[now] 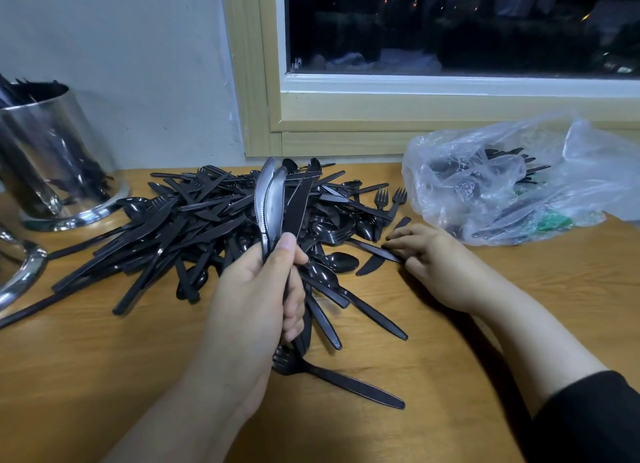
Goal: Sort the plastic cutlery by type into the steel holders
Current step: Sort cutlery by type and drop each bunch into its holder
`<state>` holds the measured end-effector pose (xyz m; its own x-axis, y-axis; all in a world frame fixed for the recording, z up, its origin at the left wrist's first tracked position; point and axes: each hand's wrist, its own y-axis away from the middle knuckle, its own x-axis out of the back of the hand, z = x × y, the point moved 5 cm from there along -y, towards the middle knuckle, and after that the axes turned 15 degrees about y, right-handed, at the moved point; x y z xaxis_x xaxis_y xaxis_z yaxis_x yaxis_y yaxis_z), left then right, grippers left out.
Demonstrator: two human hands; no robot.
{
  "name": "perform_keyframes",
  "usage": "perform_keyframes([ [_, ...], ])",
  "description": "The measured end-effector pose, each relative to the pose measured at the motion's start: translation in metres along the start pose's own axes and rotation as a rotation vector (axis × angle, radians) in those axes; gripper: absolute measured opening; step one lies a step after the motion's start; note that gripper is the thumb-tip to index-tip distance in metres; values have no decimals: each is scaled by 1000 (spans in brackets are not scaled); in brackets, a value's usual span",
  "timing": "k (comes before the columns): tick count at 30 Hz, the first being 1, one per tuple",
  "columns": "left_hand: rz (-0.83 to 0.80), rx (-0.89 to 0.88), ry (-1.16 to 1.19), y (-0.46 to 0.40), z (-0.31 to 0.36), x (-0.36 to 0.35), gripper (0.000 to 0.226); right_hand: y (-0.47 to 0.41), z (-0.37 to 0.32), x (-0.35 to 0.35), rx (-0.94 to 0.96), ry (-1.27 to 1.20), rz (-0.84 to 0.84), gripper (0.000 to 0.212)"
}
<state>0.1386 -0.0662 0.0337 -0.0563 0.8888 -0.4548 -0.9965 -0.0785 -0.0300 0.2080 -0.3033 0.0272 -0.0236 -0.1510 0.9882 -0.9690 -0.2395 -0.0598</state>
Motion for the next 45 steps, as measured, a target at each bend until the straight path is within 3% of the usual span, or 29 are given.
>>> perform_keyframes([
  [4, 3, 1, 0, -1, 0, 1, 30, 4, 5, 5, -47, 31, 18, 33],
  [11, 37, -6, -9, 0, 3, 2, 28, 14, 18, 13, -156, -10, -96, 7],
  [17, 89, -46, 34, 2, 5, 4, 25, 18, 16, 13, -215, -12, -148, 14],
  [23, 160, -114, 29, 1, 8, 10, 24, 19, 15, 19, -251, -15, -66, 14],
  [25, 179, -127, 53, -1, 9, 13, 22, 20, 14, 30, -219, -123, 87, 18],
  [28, 192, -107, 144, -2, 8, 14, 26, 25, -5, 48, -125, -494, 336, 21],
  [30, 230, -69, 132, 2, 4, 12, 26, 28, -33, 47, -39, -774, 372, 25],
  [32, 211, -46, 111, 7, 2, 6, 24, 31, -62, 39, 48, -896, 348, 25],
  [36, 110, 9, 54, 10, -2, -2, 14, 36, -101, 25, 117, -847, 320, 18],
  [38, 95, 0, 38, 11, -3, -5, 24, 38, -112, 25, 161, -785, 304, 18],
  [45, 340, -210, 4, -4, 28, 31, 30, 32, -89, 22, 27, -550, 426, 14],
])
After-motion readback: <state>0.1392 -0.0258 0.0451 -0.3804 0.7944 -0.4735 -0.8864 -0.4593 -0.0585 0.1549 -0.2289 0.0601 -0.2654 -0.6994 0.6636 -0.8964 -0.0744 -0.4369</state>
